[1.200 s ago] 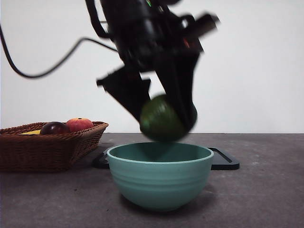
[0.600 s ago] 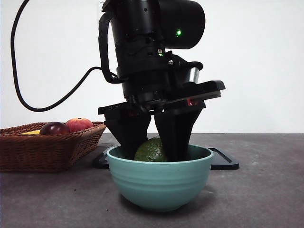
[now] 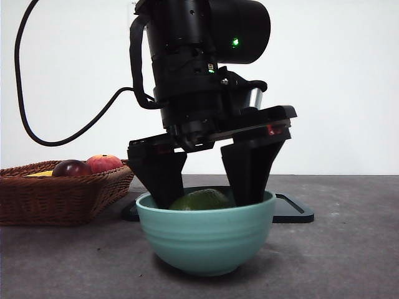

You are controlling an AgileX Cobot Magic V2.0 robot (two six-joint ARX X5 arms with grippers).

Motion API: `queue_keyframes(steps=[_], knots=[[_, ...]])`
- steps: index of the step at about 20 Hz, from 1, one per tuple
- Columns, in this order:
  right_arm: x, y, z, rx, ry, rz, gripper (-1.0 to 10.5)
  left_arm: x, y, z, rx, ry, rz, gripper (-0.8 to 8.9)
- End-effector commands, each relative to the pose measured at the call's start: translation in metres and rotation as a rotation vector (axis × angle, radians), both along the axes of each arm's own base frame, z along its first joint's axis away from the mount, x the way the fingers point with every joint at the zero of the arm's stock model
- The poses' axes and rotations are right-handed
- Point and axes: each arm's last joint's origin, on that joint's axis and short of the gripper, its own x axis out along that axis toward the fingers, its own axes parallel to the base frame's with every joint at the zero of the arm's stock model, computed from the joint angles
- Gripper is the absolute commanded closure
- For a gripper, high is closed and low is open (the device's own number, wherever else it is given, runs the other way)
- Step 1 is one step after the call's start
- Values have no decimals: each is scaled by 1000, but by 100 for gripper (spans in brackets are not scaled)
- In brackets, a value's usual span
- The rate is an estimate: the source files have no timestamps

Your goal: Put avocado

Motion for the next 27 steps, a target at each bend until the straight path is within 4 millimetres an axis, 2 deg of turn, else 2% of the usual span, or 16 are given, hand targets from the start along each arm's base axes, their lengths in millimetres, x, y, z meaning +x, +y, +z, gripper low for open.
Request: queue_keyframes(steps=[1, 6, 9, 10, 12, 16, 19, 21, 23, 27], knots=[[-1, 1, 6, 9, -18, 3, 374, -1, -7, 4, 4, 1, -20, 301], [-1, 1, 6, 8, -20, 3, 374, -5, -4, 56, -95, -72, -26, 278], [-1, 1, 6, 8, -19, 3, 374, -16, 12, 97, -183, -142, -28, 273], [-1, 1, 6, 8, -19, 3, 374, -22, 19, 111, -210, -167, -27, 238], [-1, 1, 6, 9, -19, 2, 374, -35, 39, 140, -254, -225, -36, 159], [-1, 1, 5, 6, -7, 3, 374, -72, 94, 192, -302, -361, -37, 158], [-1, 1, 2, -1, 30, 3, 375, -103, 143, 227, -354, -541, 9, 158], [1, 3, -2, -10, 76, 17, 375, -123, 173, 241, -410, -622, 37, 158], [5, 9, -8, -24, 137, 53, 375, -142, 200, 247, -480, -674, 50, 159], [19, 31, -21, -48, 259, 121, 376, -170, 239, 234, -535, -718, 63, 160]])
